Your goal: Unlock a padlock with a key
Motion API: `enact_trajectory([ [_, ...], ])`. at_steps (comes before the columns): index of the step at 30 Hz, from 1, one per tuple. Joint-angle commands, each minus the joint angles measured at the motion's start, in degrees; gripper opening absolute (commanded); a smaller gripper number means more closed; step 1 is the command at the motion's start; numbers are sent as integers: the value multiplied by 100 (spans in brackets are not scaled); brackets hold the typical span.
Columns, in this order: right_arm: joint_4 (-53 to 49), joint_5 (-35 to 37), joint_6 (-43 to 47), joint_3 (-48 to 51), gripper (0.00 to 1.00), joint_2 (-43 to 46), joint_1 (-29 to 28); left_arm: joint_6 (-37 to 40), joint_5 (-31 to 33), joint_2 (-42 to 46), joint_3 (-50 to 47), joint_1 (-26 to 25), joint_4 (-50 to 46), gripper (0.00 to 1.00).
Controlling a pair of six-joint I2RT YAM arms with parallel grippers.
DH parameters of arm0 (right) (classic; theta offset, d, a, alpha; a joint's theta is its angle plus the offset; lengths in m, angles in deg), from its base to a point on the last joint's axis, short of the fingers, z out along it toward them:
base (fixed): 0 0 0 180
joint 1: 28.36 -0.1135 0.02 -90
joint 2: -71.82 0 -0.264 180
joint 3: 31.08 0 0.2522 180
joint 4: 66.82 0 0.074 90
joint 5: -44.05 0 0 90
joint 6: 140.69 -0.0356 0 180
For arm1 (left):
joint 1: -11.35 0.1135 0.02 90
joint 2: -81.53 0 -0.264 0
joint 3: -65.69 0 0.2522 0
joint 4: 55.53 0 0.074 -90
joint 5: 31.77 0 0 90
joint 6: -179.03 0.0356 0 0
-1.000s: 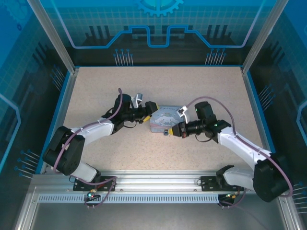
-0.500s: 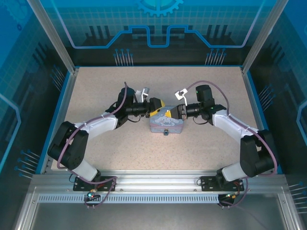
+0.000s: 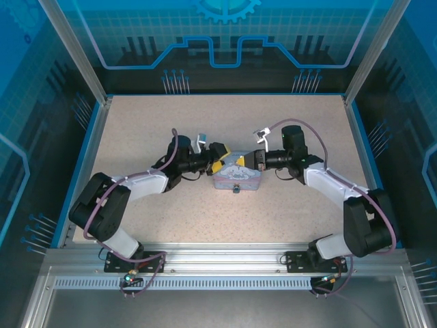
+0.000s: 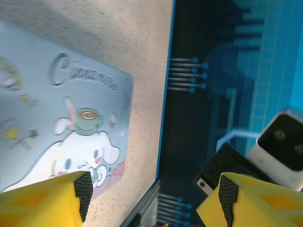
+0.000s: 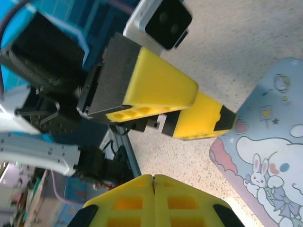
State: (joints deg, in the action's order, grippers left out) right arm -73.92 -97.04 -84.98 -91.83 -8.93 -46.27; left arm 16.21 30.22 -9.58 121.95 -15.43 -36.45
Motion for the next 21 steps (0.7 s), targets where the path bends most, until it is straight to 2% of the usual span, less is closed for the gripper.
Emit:
enact_trajectory([
  [1,526,753,-658,59,0,361,-34,-1230,649,240,-175,-45,753,72],
  [6,734,1608,-1047,-12,0,523,-374,-2465,1147,170,-213,-180,1352,72],
  [12,1187,2450,-1076,-205,0,452,-916,-3871,1647,-259,-86,-446,2216,71],
  [15,1412,2651,-1072,-287,0,362,-1051,-4181,1871,-423,-55,-546,2481,70],
  [21,1631,2769,-1063,-309,0,214,-1100,-4323,2024,-490,-35,-671,2599,68],
])
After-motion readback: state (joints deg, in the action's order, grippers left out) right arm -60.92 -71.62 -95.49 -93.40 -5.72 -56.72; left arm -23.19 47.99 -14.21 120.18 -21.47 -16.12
